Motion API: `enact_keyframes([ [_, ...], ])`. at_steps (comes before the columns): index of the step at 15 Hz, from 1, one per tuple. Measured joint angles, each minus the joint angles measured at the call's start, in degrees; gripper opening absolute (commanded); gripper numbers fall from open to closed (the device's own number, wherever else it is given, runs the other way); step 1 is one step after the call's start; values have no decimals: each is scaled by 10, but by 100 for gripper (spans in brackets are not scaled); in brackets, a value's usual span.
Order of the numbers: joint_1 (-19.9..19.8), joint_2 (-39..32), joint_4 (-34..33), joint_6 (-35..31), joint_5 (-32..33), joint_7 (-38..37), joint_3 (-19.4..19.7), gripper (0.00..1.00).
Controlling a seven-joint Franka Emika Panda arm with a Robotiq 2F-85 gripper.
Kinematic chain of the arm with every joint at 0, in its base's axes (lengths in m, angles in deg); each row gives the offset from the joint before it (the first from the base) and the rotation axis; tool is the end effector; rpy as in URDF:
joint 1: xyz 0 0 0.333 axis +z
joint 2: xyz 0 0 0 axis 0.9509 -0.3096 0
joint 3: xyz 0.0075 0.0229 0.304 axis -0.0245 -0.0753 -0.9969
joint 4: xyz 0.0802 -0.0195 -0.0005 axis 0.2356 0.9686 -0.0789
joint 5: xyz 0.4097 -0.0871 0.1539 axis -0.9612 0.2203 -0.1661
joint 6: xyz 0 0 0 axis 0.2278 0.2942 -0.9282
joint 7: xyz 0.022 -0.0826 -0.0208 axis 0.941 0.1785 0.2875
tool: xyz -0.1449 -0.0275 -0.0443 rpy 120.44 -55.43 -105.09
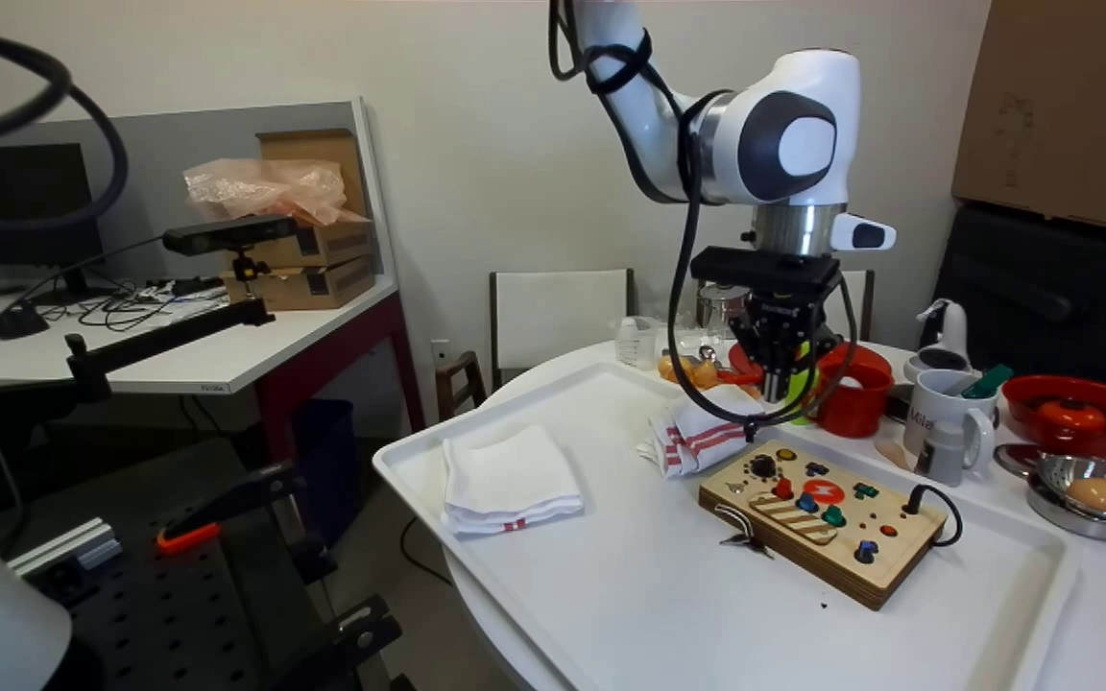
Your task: Push a button on the board
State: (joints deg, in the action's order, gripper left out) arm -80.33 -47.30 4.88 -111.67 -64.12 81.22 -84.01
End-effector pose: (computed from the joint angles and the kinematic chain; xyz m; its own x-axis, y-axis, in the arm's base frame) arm 0.7253 -0.1277 0.0381 0.9997 -0.0111 -0.0237 -0.0102 -0.9992 0.0384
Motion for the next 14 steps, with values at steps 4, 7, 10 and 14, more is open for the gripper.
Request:
enact_keyframes([
  [4, 0, -21, -24, 12, 0, -1, 3, 0],
  [7, 0, -38, -40, 22, 0, -7, 4, 0],
  [10, 0, -56, -54, 27, 0, -12, 7, 0],
  [14, 0, -74, -71, 28, 0, -18, 10, 0],
])
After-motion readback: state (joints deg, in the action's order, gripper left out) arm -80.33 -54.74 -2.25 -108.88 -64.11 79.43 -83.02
